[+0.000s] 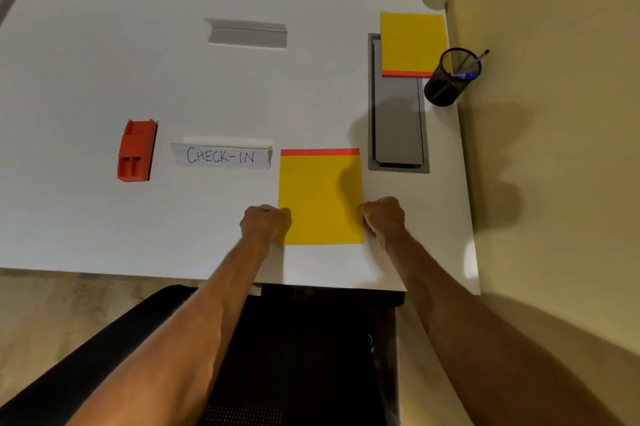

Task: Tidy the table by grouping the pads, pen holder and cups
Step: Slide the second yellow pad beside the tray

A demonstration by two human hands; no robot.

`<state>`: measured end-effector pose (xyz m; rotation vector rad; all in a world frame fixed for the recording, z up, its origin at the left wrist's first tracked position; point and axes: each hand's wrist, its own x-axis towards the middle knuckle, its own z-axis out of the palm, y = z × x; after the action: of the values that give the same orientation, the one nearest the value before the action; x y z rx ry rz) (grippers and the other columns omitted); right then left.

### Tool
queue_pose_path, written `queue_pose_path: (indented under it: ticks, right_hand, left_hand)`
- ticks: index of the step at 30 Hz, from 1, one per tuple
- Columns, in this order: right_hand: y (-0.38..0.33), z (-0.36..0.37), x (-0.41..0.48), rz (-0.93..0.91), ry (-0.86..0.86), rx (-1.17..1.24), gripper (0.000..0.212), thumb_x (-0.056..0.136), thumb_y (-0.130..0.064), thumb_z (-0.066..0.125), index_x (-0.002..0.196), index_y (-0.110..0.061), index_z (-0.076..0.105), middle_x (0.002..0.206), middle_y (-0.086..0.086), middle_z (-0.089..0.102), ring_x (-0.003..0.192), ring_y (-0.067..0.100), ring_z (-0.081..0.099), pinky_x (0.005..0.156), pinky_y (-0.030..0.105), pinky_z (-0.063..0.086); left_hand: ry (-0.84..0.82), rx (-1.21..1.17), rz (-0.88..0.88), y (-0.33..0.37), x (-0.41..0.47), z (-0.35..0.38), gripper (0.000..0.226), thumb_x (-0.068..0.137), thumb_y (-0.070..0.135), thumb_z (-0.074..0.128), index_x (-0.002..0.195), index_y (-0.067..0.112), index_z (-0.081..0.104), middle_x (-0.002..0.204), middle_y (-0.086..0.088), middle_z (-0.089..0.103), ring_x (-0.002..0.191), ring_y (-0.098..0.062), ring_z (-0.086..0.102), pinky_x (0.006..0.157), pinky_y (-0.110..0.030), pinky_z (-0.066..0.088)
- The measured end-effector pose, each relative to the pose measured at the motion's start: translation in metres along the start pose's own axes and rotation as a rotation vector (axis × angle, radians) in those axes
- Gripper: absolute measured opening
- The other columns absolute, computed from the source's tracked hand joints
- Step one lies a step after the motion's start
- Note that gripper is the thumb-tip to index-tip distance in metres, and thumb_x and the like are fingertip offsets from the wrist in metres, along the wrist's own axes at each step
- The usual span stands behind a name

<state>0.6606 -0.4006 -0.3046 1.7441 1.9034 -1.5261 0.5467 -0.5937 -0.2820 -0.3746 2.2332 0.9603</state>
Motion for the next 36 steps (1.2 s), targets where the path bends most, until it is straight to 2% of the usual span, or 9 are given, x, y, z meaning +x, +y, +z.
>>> queue_pose_path:
  ticks: [3,6,11,16,23,26,29,32,36]
  right_hand:
    - [-0.001,-0.001,0.009,0.018,-0.040,-0.021,0.024,0.087,-0.016,0.068,0.101,0.004,0.067,0.100,0.021,0.068,0.084,0.034,0.065,0.075,0.037,0.056]
    - [-0.002,-0.005,0.010,-0.059,-0.059,-0.089,0.023,0.090,-0.014,0.067,0.108,0.000,0.071,0.112,0.021,0.070,0.105,0.039,0.065,0.094,0.048,0.054]
    - [0.001,-0.033,0.000,-0.131,-0.021,-0.058,0.007,0.088,-0.008,0.070,0.090,-0.014,0.069,0.092,0.011,0.068,0.091,0.033,0.067,0.086,0.050,0.058]
    - [0.019,-0.078,-0.009,-0.245,0.053,-0.088,0.020,0.087,-0.006,0.071,0.106,-0.012,0.068,0.097,0.014,0.071,0.087,0.030,0.067,0.082,0.043,0.058]
    - [0.058,-0.131,-0.012,-0.213,0.232,-0.150,0.022,0.086,-0.001,0.068,0.107,-0.008,0.068,0.089,0.013,0.070,0.075,0.024,0.062,0.061,0.027,0.047]
    - [0.070,-0.141,-0.014,-0.176,0.308,-0.195,0.019,0.086,0.000,0.063,0.102,-0.008,0.069,0.092,0.014,0.071,0.082,0.032,0.065,0.068,0.038,0.054]
    - [0.078,-0.147,-0.013,-0.147,0.337,-0.252,0.020,0.083,0.001,0.057,0.094,-0.009,0.070,0.091,0.011,0.071,0.079,0.033,0.064,0.062,0.036,0.049]
    - [0.083,-0.150,-0.011,-0.162,0.344,-0.297,0.019,0.082,0.002,0.055,0.089,-0.008,0.070,0.089,0.011,0.072,0.076,0.032,0.063,0.062,0.037,0.050]
    - [0.084,-0.153,-0.007,-0.186,0.325,-0.370,0.017,0.081,0.000,0.055,0.090,-0.007,0.068,0.094,0.014,0.070,0.086,0.037,0.064,0.069,0.041,0.053]
  left_hand:
    - [-0.062,-0.060,-0.050,0.000,0.009,-0.005,0.012,0.086,0.007,0.068,0.095,0.002,0.073,0.091,-0.020,0.071,0.078,-0.030,0.066,0.081,-0.043,0.059]
    - [-0.067,-0.071,-0.018,0.000,0.011,-0.004,0.025,0.082,-0.006,0.062,0.073,0.015,0.072,0.088,-0.017,0.071,0.083,-0.031,0.067,0.084,-0.044,0.058]
    - [-0.113,-0.148,0.002,0.007,0.000,0.003,0.029,0.075,-0.009,0.072,0.074,0.020,0.071,0.092,-0.013,0.072,0.093,-0.029,0.068,0.089,-0.041,0.057]
    - [-0.150,-0.134,0.093,0.024,-0.023,0.035,0.033,0.073,-0.003,0.079,0.065,0.027,0.068,0.070,0.006,0.068,0.070,-0.011,0.066,0.078,-0.031,0.057]
    - [-0.240,-0.060,0.170,0.039,-0.055,0.096,0.027,0.070,-0.004,0.081,0.068,0.020,0.070,0.078,-0.005,0.072,0.064,-0.017,0.070,0.068,-0.029,0.060]
    - [-0.265,0.018,0.196,0.041,-0.066,0.119,0.022,0.070,-0.004,0.082,0.069,0.015,0.071,0.082,-0.012,0.073,0.075,-0.028,0.073,0.076,-0.038,0.061]
    - [-0.277,0.077,0.200,0.040,-0.072,0.133,0.013,0.072,-0.002,0.081,0.076,0.008,0.073,0.082,-0.017,0.073,0.077,-0.031,0.073,0.077,-0.044,0.061]
    - [-0.273,0.146,0.216,0.039,-0.074,0.142,0.008,0.074,0.001,0.080,0.077,0.006,0.074,0.080,-0.015,0.074,0.070,-0.025,0.073,0.073,-0.040,0.062]
    - [-0.233,0.220,0.257,0.038,-0.078,0.149,0.006,0.073,0.003,0.079,0.076,0.007,0.074,0.076,-0.010,0.073,0.071,-0.024,0.072,0.072,-0.039,0.061]
